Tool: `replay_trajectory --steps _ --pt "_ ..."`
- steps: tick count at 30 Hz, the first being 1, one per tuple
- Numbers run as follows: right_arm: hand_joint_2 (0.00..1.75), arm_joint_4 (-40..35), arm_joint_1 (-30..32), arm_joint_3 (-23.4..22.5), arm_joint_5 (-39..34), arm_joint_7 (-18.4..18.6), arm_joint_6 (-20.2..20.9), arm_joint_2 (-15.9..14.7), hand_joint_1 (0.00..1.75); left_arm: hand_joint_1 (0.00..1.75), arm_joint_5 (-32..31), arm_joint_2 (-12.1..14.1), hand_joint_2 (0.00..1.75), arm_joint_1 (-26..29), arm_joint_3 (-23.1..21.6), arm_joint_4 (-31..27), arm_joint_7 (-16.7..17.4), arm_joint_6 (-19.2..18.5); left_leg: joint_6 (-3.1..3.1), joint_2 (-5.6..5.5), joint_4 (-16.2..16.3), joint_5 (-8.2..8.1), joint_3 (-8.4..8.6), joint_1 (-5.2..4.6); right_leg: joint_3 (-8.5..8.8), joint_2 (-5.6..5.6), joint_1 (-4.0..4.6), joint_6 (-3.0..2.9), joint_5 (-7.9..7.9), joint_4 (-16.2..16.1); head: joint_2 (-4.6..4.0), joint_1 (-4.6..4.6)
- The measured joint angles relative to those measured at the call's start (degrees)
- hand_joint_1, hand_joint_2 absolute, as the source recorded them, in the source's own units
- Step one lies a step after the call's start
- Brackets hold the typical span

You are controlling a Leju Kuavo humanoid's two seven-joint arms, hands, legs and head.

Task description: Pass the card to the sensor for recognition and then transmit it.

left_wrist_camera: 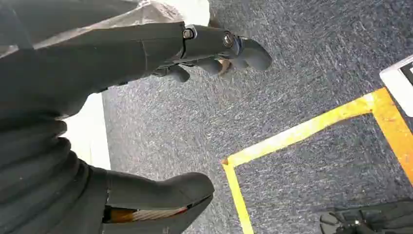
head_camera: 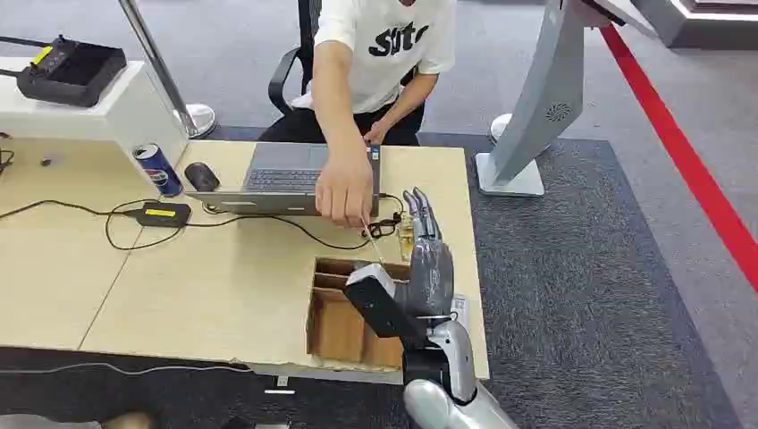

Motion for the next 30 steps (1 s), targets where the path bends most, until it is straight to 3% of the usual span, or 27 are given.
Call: replay_trajectory --steps 14,15,16,17,18,30 --pt "1.75 0.4 -0.2 0.0 0.0 0.0 0.0 0.7 0.0 0.0 -0.2 -0.1 1.75 -0.1 0.0 0.0 0.0 0.0 0.0 0.0 0.0 0.0 0.0 0.0 0.0 0.0 0.0 0.0 0.0 0.0 0.0 0.0" --pt "1.75 0.4 -0.3 0.0 0.0 0.0 0.0 0.7 0.1 0.0 -0.2 -0.1 1.75 -0.1 0.0 0.0 0.0 0.0 0.0 0.0 0.0 0.0 0.0 0.0 0.0 0.0 0.0 0.0 0.0 0.0 0.0 0.0" --pt "1.75 0.4 -0.3 0.0 0.0 0.0 0.0 0.7 0.75 0.0 -0.2 -0.1 1.75 -0.1 0.0 0.0 0.0 0.0 0.0 0.0 0.0 0.0 0.0 0.0 0.0 0.0 0.0 0.0 0.0 0.0 0.0 0.0" --pt "1.75 0.4 -0.3 0.0 0.0 0.0 0.0 0.7 1.52 0.0 -0.2 -0.1 1.75 -0.1 0.0 0.0 0.0 0.0 0.0 0.0 0.0 0.0 0.0 0.0 0.0 0.0 0.0 0.0 0.0 0.0 0.0 0.0" --pt "1.75 0.4 -0.3 0.1 0.0 0.0 0.0 0.8 1.75 0.0 -0.2 -0.1 1.75 -0.1 0.0 0.0 0.0 0.0 0.0 0.0 0.0 0.0 0.0 0.0 0.0 0.0 0.0 0.0 0.0 0.0 0.0 0.0" --pt "1.75 0.7 -0.4 0.3 -0.7 0.0 0.3 0.8 1.75 0.0 -0.2 -0.1 1.75 -0.1 0.0 0.0 0.0 -0.2 0.0 0.0 0.0 0.0 0.0 0.0 0.0 0.0 0.0 0.0 0.0 0.0 0.0 0.0"
